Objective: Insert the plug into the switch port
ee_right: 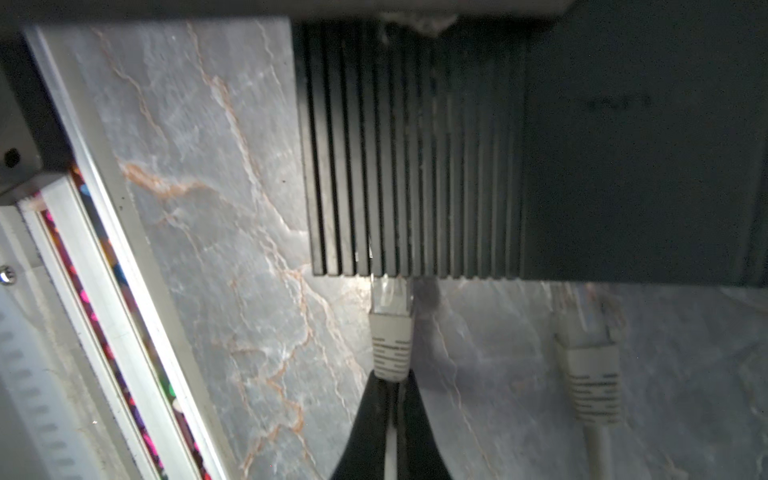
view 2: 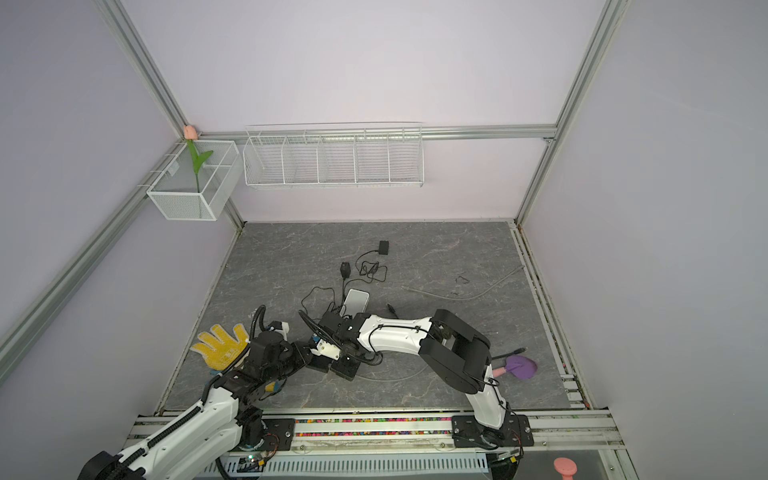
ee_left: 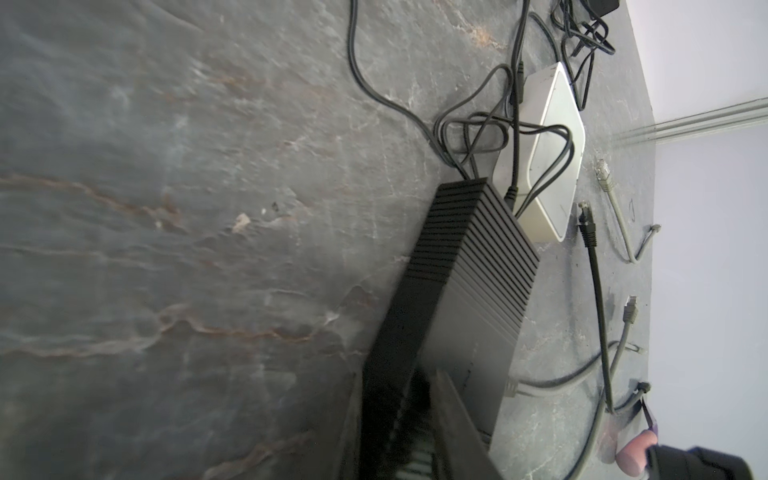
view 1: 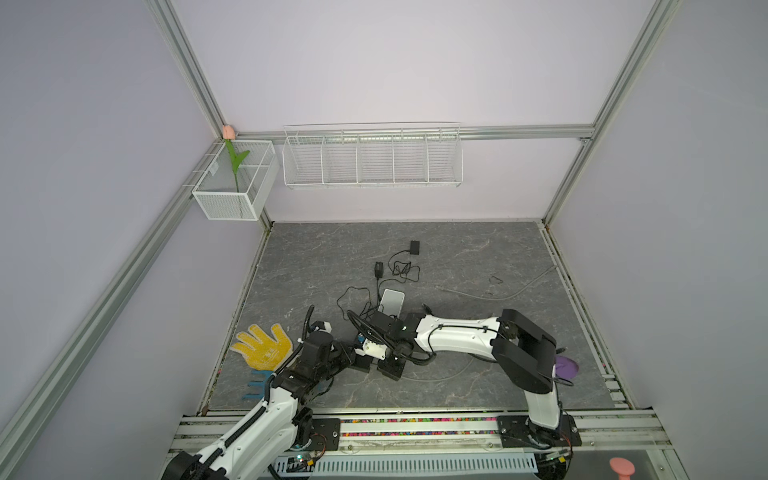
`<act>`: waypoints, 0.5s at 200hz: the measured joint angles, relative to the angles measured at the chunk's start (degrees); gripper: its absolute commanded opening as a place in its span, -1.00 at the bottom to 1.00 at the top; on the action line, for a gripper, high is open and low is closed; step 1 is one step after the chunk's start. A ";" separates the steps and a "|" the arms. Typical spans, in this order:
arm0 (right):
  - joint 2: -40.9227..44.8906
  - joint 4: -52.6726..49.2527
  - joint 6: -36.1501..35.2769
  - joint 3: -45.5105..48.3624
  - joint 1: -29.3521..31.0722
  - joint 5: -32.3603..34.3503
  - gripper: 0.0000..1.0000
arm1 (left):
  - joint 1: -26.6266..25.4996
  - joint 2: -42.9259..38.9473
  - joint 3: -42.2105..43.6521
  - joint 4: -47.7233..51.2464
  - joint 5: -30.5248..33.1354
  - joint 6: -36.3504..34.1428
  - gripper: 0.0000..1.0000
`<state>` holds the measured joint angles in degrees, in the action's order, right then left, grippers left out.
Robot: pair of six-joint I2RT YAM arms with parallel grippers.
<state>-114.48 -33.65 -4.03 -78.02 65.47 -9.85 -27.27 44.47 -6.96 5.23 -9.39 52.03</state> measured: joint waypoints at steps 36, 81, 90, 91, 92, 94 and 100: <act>0.00 -1.38 -0.70 -0.92 -0.20 -0.42 -0.87 | -1.16 -2.49 1.16 -0.15 1.53 0.57 -0.53; -0.02 -3.89 -1.14 -2.86 -0.20 -2.12 -0.87 | -1.64 -8.90 2.71 3.56 2.32 1.57 -0.55; -0.02 -4.46 -1.16 -3.37 -0.20 -2.40 -0.87 | -1.64 -9.68 2.78 4.26 2.40 1.64 -0.56; -0.02 -4.50 -1.14 -3.41 -0.20 -2.40 -0.87 | -1.64 -9.79 2.80 4.33 2.45 1.66 -0.56; -0.02 -4.57 -1.14 -3.48 -0.20 -2.45 -0.87 | -1.64 -9.84 2.80 4.35 2.47 1.66 -0.56; -0.02 -4.66 -1.14 -3.54 -0.20 -2.47 -0.87 | -1.64 -9.97 2.82 4.48 2.49 1.70 -0.56; -0.04 -4.87 -1.16 -3.80 -0.20 -2.67 -0.87 | -1.64 -10.32 2.89 4.72 2.54 1.81 -0.56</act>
<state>-114.52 -38.52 -5.19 -81.82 65.28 -12.51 -28.91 34.15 -4.08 9.96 -6.85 53.84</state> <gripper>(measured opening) 0.068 0.225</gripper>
